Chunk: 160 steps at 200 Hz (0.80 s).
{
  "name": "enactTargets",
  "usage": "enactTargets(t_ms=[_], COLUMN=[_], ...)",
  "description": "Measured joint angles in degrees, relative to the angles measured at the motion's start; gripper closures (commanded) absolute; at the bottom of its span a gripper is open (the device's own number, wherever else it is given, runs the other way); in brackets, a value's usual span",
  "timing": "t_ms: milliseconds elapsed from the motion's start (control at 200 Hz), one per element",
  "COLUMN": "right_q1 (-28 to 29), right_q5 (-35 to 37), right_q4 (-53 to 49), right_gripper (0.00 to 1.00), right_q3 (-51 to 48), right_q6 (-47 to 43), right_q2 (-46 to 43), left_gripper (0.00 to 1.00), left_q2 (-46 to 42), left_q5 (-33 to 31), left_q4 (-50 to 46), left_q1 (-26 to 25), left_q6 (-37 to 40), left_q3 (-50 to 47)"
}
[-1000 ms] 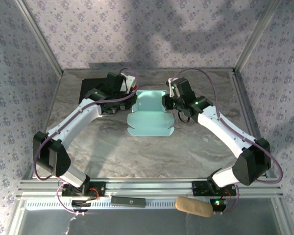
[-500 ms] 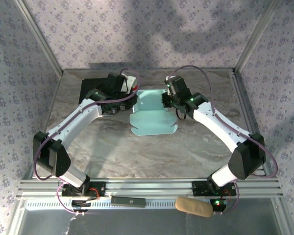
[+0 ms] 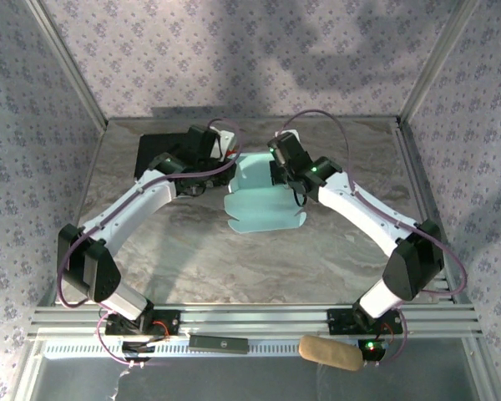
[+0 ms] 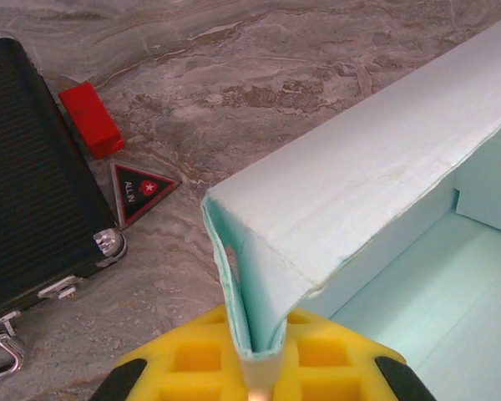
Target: Fold the paper box
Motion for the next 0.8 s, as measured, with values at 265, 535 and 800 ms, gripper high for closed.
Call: enactTargets(t_ms=[265, 535, 800], right_q1=[-0.2, -1.2, -1.4], right_q5=[0.7, 1.3, 1.7], right_q4=[-1.0, -0.9, -0.7], right_gripper=[0.86, 0.81, 0.96], right_q3=[0.5, 0.7, 1.0], right_q6=[0.9, 0.9, 1.7], right_q2=[0.0, 0.3, 0.4], left_gripper=[1.00, 1.00, 1.00], left_q2=[0.0, 0.0, 0.0], left_q5=[0.0, 0.4, 0.7], left_q4=[0.2, 0.1, -0.2], left_q1=[-0.2, -1.1, -1.4], left_q6=[0.0, 0.0, 0.0], left_q3=[0.1, 0.7, 0.7])
